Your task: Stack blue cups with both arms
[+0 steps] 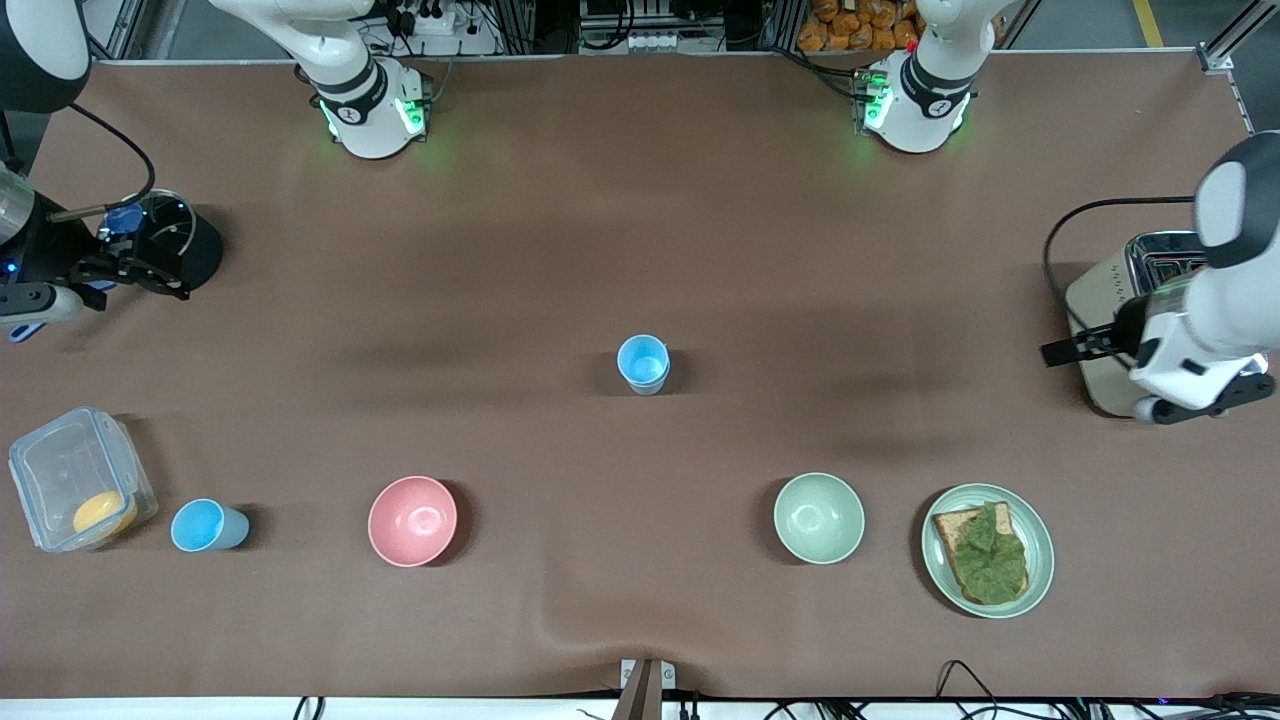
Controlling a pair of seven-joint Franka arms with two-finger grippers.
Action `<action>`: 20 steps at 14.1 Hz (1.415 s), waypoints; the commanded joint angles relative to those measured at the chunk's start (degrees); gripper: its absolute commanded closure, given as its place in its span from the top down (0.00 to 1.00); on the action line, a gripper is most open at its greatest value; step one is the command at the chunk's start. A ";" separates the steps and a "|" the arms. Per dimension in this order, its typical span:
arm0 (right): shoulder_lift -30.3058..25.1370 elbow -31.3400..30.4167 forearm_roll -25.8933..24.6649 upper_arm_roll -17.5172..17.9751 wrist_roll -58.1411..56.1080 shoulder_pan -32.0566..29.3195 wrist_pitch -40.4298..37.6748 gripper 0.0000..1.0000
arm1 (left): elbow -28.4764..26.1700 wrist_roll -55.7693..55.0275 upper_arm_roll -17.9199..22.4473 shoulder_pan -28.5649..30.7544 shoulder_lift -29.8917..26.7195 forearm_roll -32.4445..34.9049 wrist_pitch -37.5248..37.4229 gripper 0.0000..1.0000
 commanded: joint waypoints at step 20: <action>0.61 1.29 0.70 0.61 0.11 -1.22 -0.81 1.00 | -15.73 15.97 34.45 -32.33 -14.89 -5.98 -0.34 1.00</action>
